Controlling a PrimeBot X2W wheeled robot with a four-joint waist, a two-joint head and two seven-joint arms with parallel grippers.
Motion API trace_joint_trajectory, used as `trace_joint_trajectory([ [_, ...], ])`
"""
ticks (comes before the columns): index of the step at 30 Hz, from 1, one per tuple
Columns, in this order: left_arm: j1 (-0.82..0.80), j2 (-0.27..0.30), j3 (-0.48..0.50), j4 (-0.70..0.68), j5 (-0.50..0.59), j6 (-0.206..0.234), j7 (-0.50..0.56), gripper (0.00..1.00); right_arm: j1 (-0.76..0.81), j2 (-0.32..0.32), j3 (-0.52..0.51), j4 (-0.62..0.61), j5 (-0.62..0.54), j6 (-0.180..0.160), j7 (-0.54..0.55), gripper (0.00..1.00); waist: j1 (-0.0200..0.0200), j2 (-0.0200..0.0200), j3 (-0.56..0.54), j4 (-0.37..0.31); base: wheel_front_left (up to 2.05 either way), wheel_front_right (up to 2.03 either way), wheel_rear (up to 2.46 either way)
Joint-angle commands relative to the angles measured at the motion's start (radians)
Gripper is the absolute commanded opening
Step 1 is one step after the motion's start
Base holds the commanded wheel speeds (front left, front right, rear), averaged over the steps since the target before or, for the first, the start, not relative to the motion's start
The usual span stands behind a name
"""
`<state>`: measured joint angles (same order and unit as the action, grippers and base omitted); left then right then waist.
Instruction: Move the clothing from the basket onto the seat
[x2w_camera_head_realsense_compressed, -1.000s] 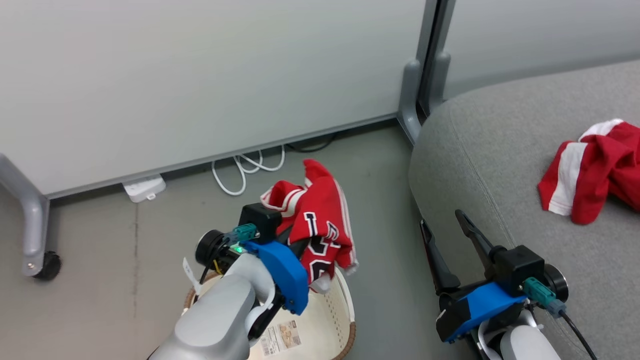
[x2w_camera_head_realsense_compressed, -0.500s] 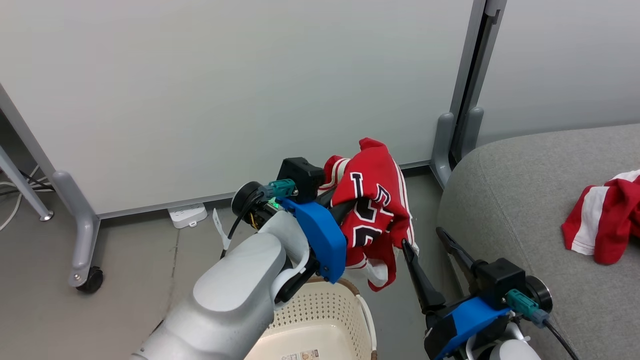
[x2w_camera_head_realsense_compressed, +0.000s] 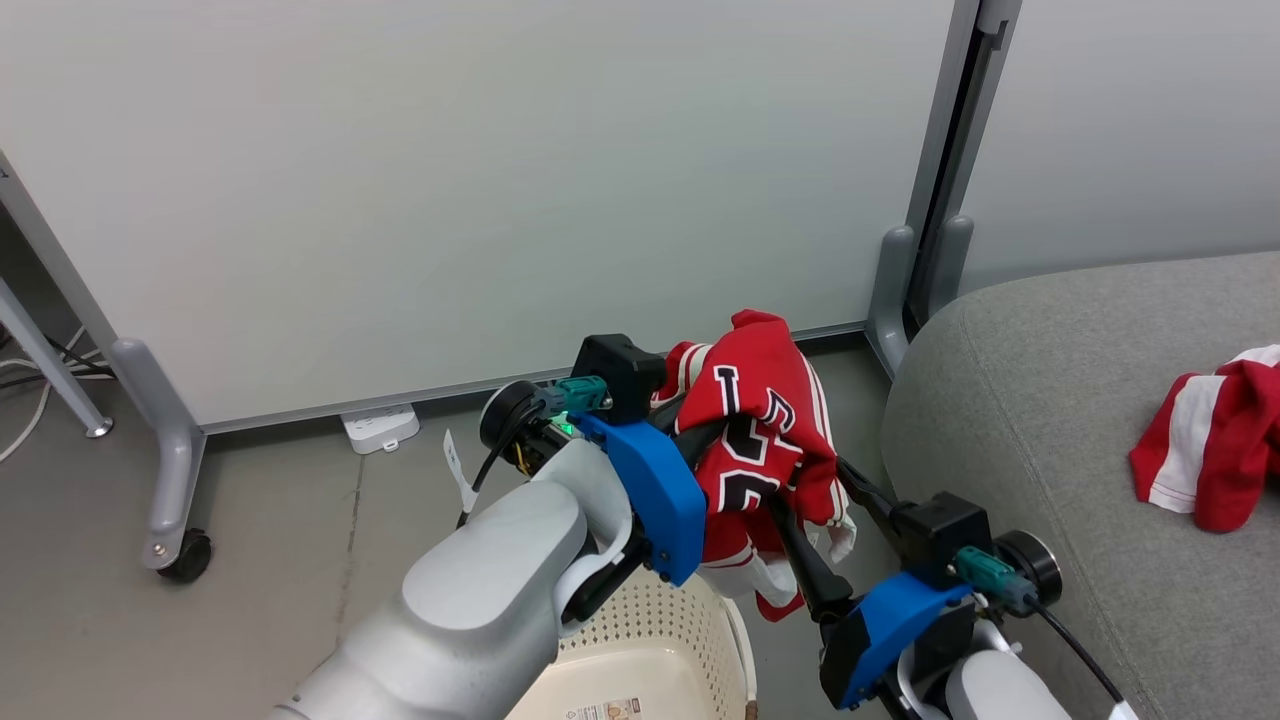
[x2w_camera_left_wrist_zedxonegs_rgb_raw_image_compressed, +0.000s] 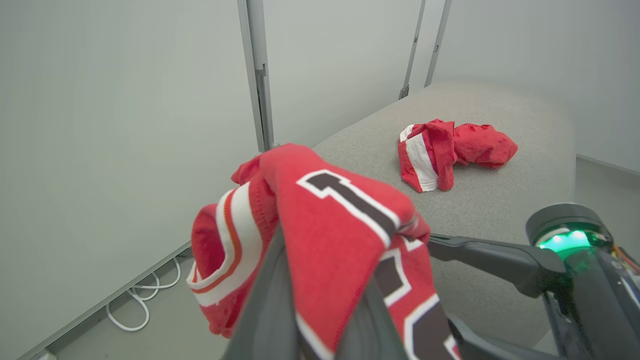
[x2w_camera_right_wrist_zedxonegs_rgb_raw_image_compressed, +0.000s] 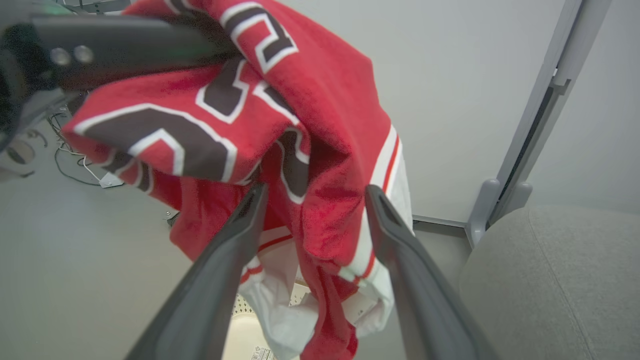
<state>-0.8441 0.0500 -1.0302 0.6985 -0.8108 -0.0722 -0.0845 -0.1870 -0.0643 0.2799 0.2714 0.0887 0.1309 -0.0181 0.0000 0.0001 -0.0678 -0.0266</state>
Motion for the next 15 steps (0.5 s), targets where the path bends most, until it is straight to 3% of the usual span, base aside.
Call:
trace_joint_trajectory([
  [1, -0.021, 0.001, -0.007, -0.001, -0.009, 0.007, -0.008, 0.0, -0.032, -0.006, 0.01, 0.026, 0.001, 0.0, 0.003, 1.0, 0.0, -0.0001, 0.002, 0.001, 0.0, 0.0, 0.0],
  [13, -0.045, 0.002, -0.077, -0.001, -0.065, 0.017, -0.022, 0.0, -0.269, 0.007, 0.098, 0.303, 0.046, 0.0, 0.01, 1.0, 0.0, -0.0001, 0.015, 0.006, 0.0, 0.0, 0.0],
  [14, -0.048, 0.002, -0.083, 0.0, -0.069, 0.018, -0.024, 0.0, -0.285, 0.008, 0.102, 0.323, 0.051, 0.0, 0.004, 0.41, 0.0, -0.0001, 0.016, 0.006, 0.0, 0.0, 0.0],
  [15, -0.052, 0.001, -0.089, 0.001, -0.073, 0.017, -0.024, 0.0, -0.3, 0.008, 0.11, 0.335, 0.054, 0.0, -0.006, 0.0, 0.0, -0.0001, 0.016, 0.006, 0.0, 0.0, 0.0],
])
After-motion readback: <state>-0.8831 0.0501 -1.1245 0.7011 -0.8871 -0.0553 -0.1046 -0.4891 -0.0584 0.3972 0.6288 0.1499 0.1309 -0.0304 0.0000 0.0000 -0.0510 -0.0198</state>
